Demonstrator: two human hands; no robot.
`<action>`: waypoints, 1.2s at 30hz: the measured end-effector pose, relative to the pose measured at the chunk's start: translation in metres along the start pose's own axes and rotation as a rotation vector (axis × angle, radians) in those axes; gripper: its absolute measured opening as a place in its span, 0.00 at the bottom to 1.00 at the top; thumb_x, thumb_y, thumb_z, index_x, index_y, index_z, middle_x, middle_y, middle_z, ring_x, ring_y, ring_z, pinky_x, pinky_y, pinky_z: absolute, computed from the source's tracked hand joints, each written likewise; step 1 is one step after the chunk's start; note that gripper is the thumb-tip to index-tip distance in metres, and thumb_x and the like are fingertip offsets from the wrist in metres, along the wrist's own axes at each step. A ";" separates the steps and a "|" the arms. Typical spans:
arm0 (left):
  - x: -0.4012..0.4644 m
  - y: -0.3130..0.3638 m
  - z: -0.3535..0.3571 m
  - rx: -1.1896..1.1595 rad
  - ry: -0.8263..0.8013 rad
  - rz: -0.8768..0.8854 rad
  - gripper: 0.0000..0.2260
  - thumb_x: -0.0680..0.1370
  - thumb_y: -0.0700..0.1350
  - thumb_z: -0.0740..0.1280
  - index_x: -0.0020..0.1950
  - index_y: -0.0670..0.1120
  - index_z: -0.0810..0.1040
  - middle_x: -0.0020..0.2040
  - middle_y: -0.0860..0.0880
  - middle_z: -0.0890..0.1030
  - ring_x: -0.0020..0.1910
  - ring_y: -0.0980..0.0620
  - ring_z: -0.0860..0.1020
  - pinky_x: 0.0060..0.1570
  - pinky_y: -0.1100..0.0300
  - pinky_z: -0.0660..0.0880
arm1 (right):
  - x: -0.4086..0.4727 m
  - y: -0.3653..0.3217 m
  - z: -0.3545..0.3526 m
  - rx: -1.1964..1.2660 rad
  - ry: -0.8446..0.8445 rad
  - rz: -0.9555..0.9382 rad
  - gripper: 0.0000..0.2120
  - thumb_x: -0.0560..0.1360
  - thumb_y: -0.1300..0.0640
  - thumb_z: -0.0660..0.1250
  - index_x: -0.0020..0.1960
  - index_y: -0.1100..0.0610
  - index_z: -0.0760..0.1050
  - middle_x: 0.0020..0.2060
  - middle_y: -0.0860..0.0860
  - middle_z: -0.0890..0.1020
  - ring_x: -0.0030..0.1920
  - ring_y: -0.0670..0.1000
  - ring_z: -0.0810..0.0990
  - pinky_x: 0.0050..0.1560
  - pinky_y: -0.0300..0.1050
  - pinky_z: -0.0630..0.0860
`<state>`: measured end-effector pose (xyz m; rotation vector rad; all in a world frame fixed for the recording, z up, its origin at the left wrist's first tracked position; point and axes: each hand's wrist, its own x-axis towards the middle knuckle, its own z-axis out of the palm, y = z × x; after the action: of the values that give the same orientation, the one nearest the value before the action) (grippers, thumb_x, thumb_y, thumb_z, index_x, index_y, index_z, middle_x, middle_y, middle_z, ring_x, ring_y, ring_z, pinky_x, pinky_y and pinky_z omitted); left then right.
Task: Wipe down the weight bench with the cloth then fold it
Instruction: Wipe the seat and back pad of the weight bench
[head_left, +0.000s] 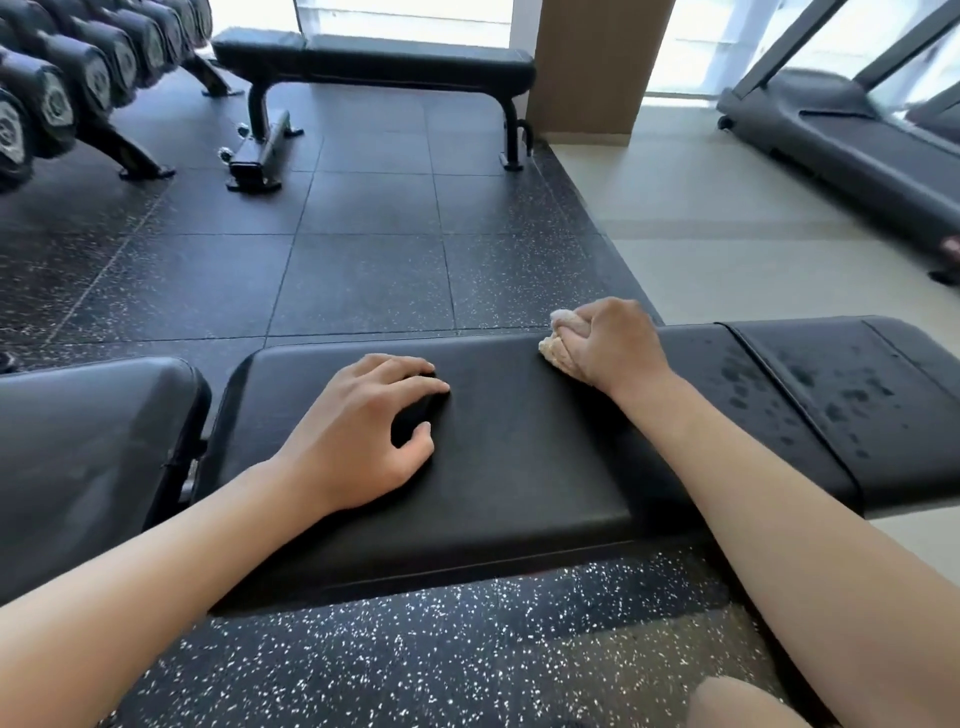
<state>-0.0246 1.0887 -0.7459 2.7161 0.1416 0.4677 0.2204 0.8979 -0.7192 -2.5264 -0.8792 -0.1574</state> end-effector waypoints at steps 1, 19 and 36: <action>0.001 -0.002 -0.001 -0.021 0.001 -0.009 0.19 0.75 0.53 0.65 0.65 0.54 0.82 0.68 0.57 0.78 0.69 0.55 0.72 0.72 0.61 0.64 | -0.007 -0.010 0.002 -0.003 -0.020 -0.006 0.17 0.75 0.45 0.68 0.38 0.58 0.81 0.33 0.53 0.81 0.39 0.56 0.78 0.41 0.44 0.66; -0.018 -0.081 -0.050 0.025 -0.076 -0.104 0.24 0.77 0.60 0.58 0.71 0.59 0.78 0.73 0.57 0.75 0.74 0.57 0.68 0.74 0.63 0.57 | -0.109 -0.041 -0.020 0.106 -0.070 -0.162 0.08 0.74 0.45 0.68 0.48 0.44 0.84 0.33 0.47 0.76 0.35 0.48 0.78 0.41 0.45 0.75; -0.008 -0.047 -0.046 -0.036 0.004 -0.059 0.15 0.76 0.52 0.64 0.60 0.56 0.85 0.65 0.56 0.80 0.68 0.53 0.74 0.69 0.58 0.67 | -0.158 -0.149 0.015 0.233 -0.136 -0.534 0.04 0.74 0.51 0.66 0.43 0.50 0.78 0.35 0.45 0.73 0.37 0.47 0.70 0.37 0.38 0.66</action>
<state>-0.0490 1.1466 -0.7263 2.6679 0.2115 0.4547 0.0037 0.9193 -0.7154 -2.0579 -1.5188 -0.0448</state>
